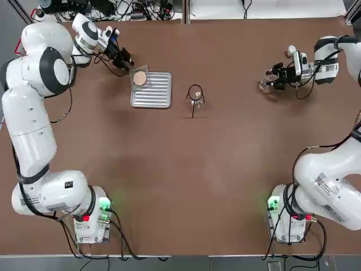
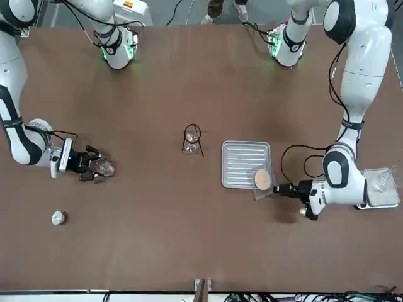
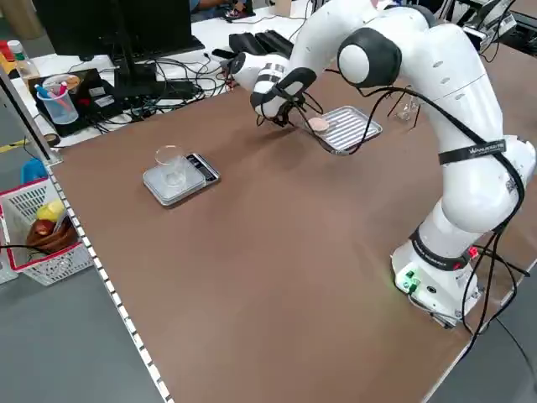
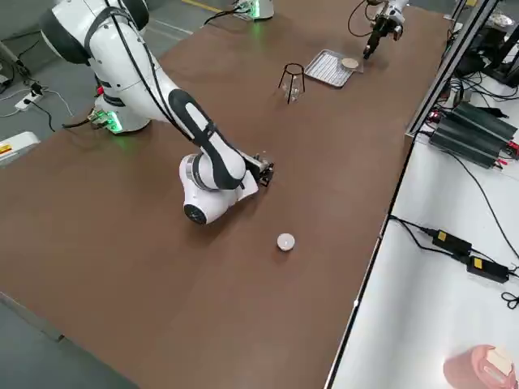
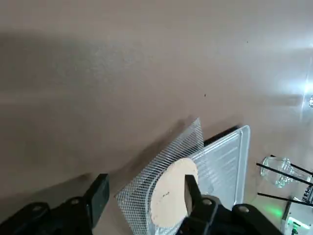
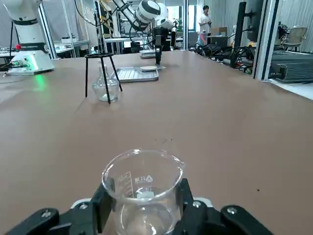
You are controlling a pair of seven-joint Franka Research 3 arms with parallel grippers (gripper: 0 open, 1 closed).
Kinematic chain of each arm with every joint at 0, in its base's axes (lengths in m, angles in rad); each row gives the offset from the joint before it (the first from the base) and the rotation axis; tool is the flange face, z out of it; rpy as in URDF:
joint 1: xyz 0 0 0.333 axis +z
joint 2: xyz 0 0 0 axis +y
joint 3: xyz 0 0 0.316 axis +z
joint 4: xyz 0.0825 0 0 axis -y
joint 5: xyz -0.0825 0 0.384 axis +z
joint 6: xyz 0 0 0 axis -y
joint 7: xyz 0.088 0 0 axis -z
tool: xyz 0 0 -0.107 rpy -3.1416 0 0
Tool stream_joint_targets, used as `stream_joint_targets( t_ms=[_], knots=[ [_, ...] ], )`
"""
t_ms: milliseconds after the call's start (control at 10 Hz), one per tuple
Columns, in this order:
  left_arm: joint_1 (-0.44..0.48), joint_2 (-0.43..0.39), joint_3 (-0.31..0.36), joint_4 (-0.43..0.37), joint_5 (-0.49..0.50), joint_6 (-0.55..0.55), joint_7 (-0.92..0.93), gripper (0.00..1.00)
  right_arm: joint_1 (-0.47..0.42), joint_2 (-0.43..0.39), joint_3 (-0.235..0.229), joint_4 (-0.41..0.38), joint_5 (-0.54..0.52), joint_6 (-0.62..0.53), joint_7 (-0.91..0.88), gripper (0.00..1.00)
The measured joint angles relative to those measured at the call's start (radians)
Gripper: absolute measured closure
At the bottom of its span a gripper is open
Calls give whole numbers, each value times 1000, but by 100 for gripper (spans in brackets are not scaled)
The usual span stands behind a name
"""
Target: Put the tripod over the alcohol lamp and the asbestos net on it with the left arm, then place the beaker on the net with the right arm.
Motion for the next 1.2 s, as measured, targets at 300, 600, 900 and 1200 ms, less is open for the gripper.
stream_joint_targets(
  t_ms=[300,600,900,1200],
  knots=[
    [-5,3,0,1,0,2,0,34,3,-1,1,2,1,-2,3,42],
    [-5,3,0,1,0,3,1,44,21,-8,1,12,2,-3,26,42],
    [-5,3,0,1,0,2,14,70,45,-16,2,30,7,-18,67,42],
    [-4,3,0,0,0,2,31,84,60,-18,3,35,23,-21,89,42]
  ],
)
